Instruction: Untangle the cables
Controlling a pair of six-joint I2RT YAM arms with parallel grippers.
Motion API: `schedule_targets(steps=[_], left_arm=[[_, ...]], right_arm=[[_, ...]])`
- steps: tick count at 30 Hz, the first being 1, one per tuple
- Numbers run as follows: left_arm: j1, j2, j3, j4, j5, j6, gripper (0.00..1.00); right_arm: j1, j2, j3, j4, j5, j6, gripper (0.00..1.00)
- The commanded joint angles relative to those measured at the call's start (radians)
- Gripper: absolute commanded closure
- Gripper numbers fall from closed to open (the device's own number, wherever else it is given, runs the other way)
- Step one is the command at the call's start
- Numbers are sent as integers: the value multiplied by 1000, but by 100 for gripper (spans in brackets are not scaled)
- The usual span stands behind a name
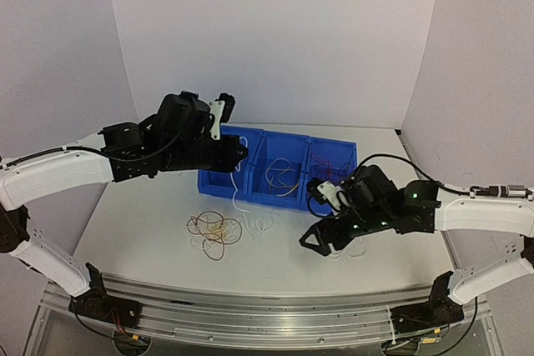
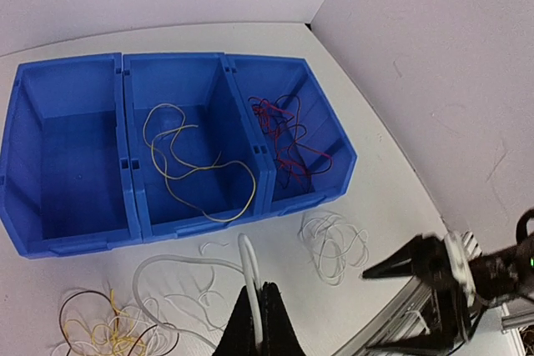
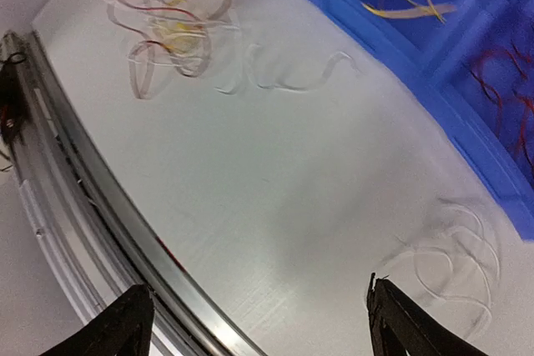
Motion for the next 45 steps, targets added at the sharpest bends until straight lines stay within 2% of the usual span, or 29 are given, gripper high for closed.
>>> schedule_targets(steps=[1,4,8,16,24,29,35,45], left_arm=[[-4,-54,55,38,-23,-62,100],[-4,-58,112,28,-37,-52,100],[-4,-63,226,67,-84,26,100],[-3,36,504,210,-294,301,100],[11,211,722,277,-388,504,100],[106,268,765,255,-369,486,100],[258,329,763,209,-241,389,100],[312,459,778,145,-192,359,100]], right_arm=[[112,101,28,302,4,-174,15],[168,237,133,308,66,-228,15],[175,297,173,340,70,-208,15],[175,197,53,394,141,-158,11],[175,87,-68,392,235,-110,10],[175,6,-133,375,285,-70,9],[176,-72,-172,319,329,-32,8],[175,-98,-195,292,380,9,6]])
